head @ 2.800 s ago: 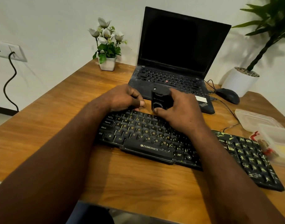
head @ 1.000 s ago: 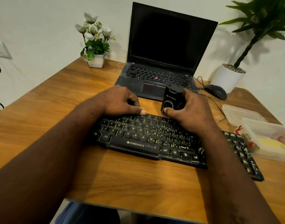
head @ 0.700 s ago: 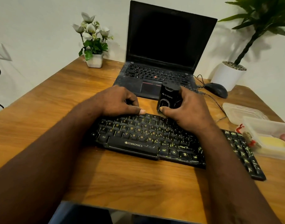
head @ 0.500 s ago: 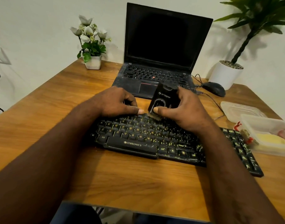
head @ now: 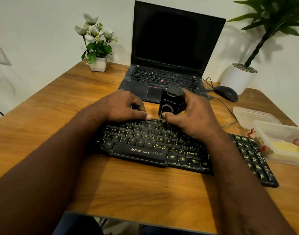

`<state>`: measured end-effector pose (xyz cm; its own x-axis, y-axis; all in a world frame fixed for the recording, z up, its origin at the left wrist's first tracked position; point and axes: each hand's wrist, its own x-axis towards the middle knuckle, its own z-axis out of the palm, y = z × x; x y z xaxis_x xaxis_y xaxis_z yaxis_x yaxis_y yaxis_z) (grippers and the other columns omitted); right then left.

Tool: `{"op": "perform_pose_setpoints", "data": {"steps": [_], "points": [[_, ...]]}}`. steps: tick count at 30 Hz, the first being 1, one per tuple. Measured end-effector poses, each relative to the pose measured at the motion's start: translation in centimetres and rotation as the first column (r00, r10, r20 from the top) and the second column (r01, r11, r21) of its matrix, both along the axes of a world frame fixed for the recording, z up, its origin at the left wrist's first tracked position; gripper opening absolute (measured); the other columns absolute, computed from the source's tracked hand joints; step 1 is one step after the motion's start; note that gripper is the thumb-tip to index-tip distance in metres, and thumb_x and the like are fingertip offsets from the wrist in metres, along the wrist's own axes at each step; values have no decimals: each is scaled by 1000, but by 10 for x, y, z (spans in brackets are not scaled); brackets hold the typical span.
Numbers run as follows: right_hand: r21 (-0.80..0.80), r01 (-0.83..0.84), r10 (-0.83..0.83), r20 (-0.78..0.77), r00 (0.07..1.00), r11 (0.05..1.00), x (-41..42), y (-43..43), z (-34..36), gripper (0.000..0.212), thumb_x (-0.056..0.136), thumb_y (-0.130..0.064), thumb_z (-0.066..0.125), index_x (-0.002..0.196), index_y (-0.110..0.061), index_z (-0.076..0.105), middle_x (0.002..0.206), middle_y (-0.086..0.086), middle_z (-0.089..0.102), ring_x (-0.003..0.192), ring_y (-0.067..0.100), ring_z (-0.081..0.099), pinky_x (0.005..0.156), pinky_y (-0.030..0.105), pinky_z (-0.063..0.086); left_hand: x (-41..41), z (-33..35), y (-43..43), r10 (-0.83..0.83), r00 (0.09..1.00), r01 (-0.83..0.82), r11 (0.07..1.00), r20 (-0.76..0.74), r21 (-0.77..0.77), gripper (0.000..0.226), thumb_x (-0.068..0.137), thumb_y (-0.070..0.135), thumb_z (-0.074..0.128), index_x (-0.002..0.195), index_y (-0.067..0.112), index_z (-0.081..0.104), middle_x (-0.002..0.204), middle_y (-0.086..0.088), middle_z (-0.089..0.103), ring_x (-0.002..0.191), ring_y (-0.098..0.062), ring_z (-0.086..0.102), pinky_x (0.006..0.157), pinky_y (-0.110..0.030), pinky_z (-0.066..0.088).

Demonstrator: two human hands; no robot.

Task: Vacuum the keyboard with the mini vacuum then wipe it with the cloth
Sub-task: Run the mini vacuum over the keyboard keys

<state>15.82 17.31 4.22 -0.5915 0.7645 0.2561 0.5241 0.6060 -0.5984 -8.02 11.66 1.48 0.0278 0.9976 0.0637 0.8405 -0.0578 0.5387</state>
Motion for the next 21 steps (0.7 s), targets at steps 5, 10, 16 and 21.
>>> {"op": "perform_pose_setpoints", "data": {"steps": [5, 10, 16, 21], "points": [[-217, -192, 176, -93, 980, 957, 8, -3, 5, 48, 76, -23, 89, 107, -42, 56, 106, -15, 71, 95, 1, 70, 79, 18, 57, 0, 2, -1, 8, 1000, -8, 1000, -2, -10, 39, 79, 69, 64, 88, 32, 76, 80, 16, 73, 74, 2, 65, 68, -27, 44], [-56, -118, 120, 21, 993, 991, -2, -3, 0, 60, 75, -28, 89, 125, -37, 58, 115, -16, 69, 103, 1, 66, 90, 23, 54, 1, 1, -1, 17, 1000, -17, 1000, -1, -11, 27, 87, 58, 69, 88, 32, 77, 82, 15, 74, 77, -1, 67, 72, -30, 49], [-159, -231, 221, -79, 972, 960, 5, -6, 5, 53, 75, -21, 89, 110, -43, 55, 105, -20, 68, 97, -12, 65, 76, 6, 51, 2, 4, -2, 16, 1000, -16, 1000, 2, -18, 22, 91, 53, 68, 88, 32, 76, 83, 15, 73, 77, 0, 65, 70, -29, 45], [-49, -182, 182, 9, 983, 982, -1, -3, -2, 60, 75, -29, 88, 124, -40, 56, 112, -19, 69, 102, -2, 67, 87, 15, 53, 2, 4, -3, 18, 1000, -18, 1000, 6, -17, 21, 91, 52, 69, 87, 32, 76, 82, 15, 73, 78, -1, 66, 71, -28, 45]]}}
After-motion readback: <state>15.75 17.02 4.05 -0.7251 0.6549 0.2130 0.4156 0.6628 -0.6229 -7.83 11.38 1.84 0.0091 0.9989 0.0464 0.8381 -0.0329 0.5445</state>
